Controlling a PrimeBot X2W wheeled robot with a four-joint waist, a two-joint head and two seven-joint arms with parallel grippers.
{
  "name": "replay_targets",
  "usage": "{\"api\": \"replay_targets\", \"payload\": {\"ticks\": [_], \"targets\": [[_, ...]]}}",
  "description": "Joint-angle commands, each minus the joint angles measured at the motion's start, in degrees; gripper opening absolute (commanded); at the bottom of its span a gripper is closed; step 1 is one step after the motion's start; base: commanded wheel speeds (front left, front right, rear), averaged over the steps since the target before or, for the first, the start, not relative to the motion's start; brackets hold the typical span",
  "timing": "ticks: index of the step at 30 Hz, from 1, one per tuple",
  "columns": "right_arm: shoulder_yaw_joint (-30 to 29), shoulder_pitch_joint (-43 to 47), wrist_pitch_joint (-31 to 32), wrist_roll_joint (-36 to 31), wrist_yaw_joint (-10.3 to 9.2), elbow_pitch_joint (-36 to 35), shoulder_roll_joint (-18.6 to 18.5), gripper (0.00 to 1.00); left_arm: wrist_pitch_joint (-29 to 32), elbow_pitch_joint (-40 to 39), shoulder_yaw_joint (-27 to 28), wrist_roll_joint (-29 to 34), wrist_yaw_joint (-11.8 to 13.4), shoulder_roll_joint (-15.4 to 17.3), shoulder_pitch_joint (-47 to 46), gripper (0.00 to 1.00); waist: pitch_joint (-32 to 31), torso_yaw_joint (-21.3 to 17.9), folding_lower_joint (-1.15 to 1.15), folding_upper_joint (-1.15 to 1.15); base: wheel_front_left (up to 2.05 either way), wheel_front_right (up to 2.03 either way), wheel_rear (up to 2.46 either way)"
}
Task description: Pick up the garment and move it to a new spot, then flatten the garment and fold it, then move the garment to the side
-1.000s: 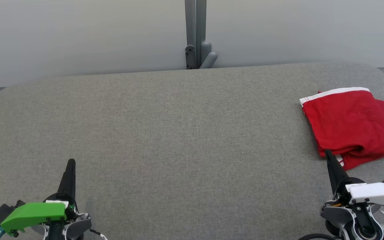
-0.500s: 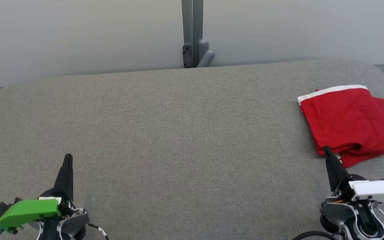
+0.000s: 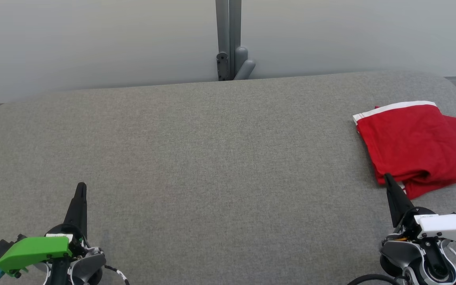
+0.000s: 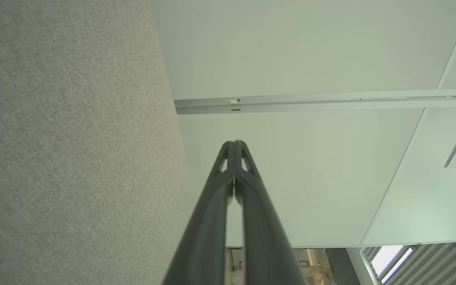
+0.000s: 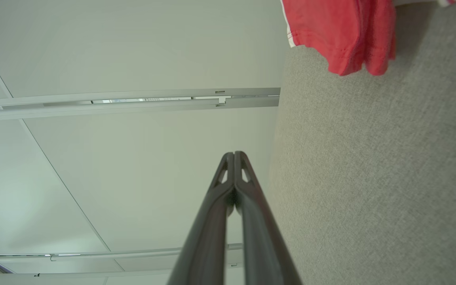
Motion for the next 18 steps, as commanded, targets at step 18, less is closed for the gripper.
{"api": "replay_targets", "payload": {"ticks": [18], "targets": [[0.1, -0.6, 0.2, 0.4, 0.0, -0.1, -0.3, 0.0, 0.2, -0.1, 0.5, 0.2, -0.3, 0.1, -0.8, 0.0, 0.0, 0.0, 0.0, 0.69, 0.0, 0.0, 0.0]]}}
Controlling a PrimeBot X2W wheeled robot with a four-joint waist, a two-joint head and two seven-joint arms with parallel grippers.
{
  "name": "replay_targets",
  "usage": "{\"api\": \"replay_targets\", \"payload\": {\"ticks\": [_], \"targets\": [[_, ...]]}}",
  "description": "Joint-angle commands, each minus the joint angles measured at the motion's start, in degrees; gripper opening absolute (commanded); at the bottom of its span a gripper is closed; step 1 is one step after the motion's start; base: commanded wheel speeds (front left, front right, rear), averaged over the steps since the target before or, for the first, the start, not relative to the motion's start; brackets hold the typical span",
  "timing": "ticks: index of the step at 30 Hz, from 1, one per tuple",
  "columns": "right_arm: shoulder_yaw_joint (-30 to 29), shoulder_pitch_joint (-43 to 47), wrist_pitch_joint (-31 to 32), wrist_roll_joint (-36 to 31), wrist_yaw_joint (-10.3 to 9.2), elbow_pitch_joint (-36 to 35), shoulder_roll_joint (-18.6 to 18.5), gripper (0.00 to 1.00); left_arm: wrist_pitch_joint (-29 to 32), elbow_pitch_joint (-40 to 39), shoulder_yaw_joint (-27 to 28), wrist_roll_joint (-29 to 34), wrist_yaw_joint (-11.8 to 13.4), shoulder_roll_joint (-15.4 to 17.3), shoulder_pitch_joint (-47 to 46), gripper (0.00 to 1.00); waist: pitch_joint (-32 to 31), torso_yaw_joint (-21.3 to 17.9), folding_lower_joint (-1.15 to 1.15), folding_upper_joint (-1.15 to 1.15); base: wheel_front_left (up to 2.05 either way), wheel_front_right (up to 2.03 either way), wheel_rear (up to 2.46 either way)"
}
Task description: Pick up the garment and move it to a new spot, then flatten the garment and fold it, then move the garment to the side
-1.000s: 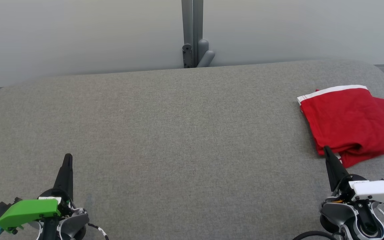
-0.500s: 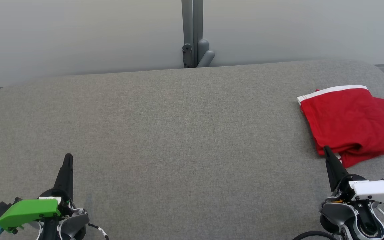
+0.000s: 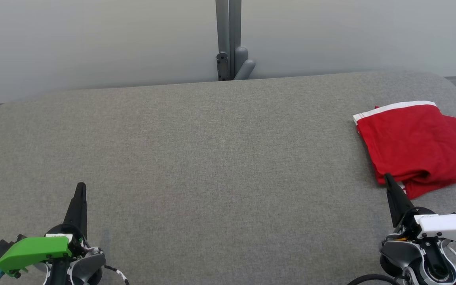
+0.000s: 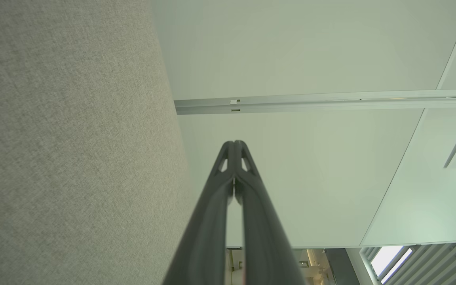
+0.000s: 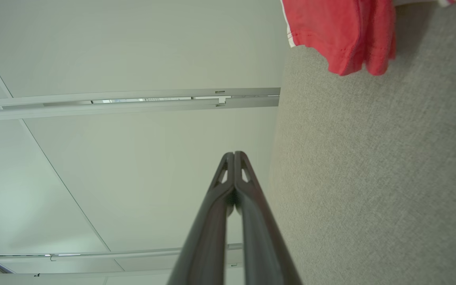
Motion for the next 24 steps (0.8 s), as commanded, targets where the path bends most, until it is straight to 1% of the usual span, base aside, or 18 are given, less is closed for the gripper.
{"api": "replay_targets", "payload": {"ticks": [1, 24], "targets": [[0.1, -0.6, 0.2, 0.4, 0.0, -0.1, -0.3, 0.0, 0.1, -0.1, 0.3, 0.2, -0.3, 0.1, -0.8, 0.0, 0.0, 0.0, 0.0, 0.69, 0.0, 0.0, 0.0], [0.1, -0.6, 0.2, 0.4, 0.0, -0.1, -0.3, 0.0, 0.3, -0.1, 0.5, 0.4, -0.3, 0.0, -0.8, 0.0, 0.0, 0.0, 0.0, 0.69, 0.0, 0.0, 0.0]]}}
